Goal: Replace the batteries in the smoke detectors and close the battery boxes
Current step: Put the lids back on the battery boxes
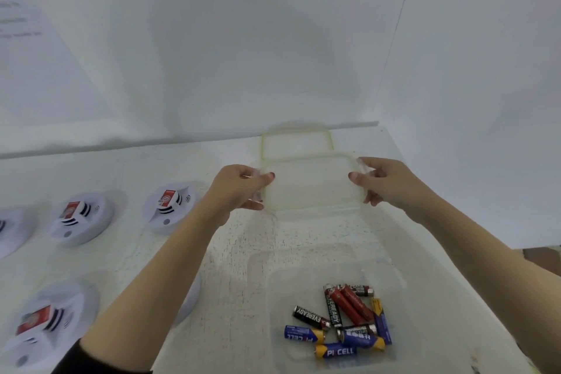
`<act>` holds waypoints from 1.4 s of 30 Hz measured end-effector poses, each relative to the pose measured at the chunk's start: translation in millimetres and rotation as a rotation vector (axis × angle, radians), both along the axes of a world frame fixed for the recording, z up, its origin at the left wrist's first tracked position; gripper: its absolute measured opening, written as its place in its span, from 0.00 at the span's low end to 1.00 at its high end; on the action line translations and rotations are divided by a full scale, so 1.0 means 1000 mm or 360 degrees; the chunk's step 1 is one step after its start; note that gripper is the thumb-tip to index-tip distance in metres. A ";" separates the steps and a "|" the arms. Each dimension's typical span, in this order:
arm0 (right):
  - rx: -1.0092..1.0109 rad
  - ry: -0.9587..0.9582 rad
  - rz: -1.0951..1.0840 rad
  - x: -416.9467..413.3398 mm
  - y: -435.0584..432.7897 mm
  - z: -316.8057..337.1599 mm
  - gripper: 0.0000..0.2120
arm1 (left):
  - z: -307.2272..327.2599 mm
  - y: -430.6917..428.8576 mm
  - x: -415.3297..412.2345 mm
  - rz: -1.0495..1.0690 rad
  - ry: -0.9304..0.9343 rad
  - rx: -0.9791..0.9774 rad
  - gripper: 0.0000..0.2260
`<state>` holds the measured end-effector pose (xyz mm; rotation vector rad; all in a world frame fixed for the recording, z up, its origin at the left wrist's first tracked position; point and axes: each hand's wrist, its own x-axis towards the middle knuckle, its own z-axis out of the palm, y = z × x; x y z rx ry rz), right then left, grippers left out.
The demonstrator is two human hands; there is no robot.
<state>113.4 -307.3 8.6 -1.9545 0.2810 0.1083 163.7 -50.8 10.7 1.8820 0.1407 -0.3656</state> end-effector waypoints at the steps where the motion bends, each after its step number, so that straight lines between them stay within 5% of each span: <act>1: 0.0014 0.0011 0.0005 -0.001 -0.001 0.000 0.28 | -0.001 0.001 -0.001 -0.0025 0.0024 -0.0023 0.23; 5: 0.0033 0.0051 0.0033 -0.005 -0.002 -0.004 0.29 | -0.005 0.003 -0.008 -0.0128 0.0049 -0.0051 0.26; 10: -0.0710 -0.0535 0.0249 -0.006 -0.001 -0.009 0.31 | -0.014 0.004 -0.009 -0.0511 -0.1045 0.0681 0.34; 14: -0.0917 -0.0530 0.0862 -0.004 0.001 -0.012 0.41 | -0.028 -0.004 -0.012 -0.1090 -0.1215 0.0883 0.43; 20: -0.1125 -0.0790 0.0790 -0.004 0.006 -0.034 0.33 | -0.052 -0.009 -0.015 -0.0891 -0.1559 0.0891 0.34; 25: -0.1214 -0.0936 0.0714 -0.006 0.010 -0.041 0.31 | -0.054 -0.013 -0.015 -0.0841 -0.1608 0.0836 0.30; 30: -0.1128 -0.0853 0.0764 -0.006 0.002 -0.029 0.28 | -0.043 -0.008 -0.008 -0.0950 -0.1312 0.0697 0.32; 35: -0.0936 -0.0672 0.1053 -0.009 -0.011 -0.014 0.30 | -0.017 0.004 0.005 -0.1041 -0.1412 0.1001 0.33; 42: -0.1311 -0.0824 0.1028 -0.010 0.000 -0.014 0.31 | -0.024 -0.003 -0.019 -0.0925 -0.1276 0.0767 0.29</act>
